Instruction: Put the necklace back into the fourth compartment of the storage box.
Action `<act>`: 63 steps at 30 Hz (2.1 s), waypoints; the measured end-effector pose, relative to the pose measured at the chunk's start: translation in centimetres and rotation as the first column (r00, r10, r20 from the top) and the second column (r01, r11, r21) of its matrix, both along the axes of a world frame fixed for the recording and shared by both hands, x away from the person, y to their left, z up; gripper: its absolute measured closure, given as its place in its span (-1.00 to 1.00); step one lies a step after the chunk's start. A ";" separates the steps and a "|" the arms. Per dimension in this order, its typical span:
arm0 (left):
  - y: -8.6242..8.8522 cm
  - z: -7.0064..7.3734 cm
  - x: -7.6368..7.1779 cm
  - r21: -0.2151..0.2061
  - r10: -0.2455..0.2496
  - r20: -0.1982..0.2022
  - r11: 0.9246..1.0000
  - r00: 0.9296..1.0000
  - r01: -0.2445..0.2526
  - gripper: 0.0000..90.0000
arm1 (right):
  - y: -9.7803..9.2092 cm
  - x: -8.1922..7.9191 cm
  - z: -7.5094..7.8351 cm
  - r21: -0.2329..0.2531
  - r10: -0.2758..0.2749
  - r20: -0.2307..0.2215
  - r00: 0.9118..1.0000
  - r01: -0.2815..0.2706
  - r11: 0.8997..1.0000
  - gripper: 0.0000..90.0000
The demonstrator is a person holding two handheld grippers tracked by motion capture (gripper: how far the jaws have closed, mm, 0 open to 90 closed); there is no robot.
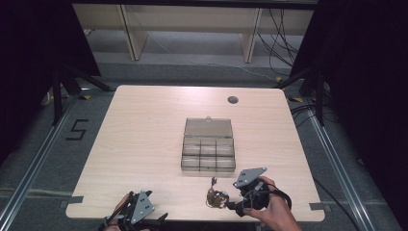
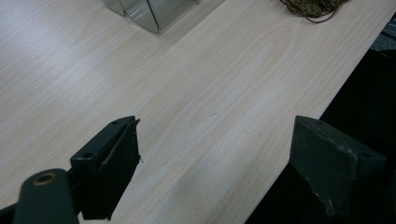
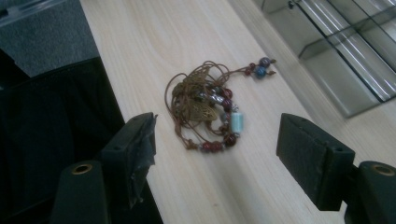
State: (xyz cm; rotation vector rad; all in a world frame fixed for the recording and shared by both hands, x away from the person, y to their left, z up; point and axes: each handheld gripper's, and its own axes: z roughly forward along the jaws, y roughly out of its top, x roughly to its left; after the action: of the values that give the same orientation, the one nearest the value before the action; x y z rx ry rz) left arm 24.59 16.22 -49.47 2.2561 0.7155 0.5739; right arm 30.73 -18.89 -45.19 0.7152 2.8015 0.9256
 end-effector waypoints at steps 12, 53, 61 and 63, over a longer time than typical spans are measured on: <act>0.0 0.0 0.0 -0.002 0.005 0.002 1.000 1.000 -0.005 -0.66 | 3.6 0.2 -0.9 -0.136 0.094 0.027 0.995 -0.089 0.987 -0.30; 0.2 0.0 0.0 0.001 0.002 0.006 1.000 1.000 -0.002 -0.66 | 6.1 2.0 -3.5 -0.185 0.142 -0.056 0.988 -0.150 0.971 0.73; 0.3 0.1 0.1 0.010 -0.005 0.012 1.000 1.000 0.005 -0.66 | 6.0 2.0 -2.3 -0.194 0.175 -0.049 0.983 -0.181 0.964 0.73; 0.2 0.1 0.0 -0.008 0.021 0.026 1.000 0.999 -0.021 -0.66 | 5.9 1.9 -1.6 -0.182 0.191 -0.043 0.981 -0.196 0.964 0.74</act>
State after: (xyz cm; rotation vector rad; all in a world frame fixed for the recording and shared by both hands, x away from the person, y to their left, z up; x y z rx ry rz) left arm 24.58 16.44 -49.40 2.2326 0.7274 0.6088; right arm 32.59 -12.99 -46.77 0.4367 2.9700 0.6712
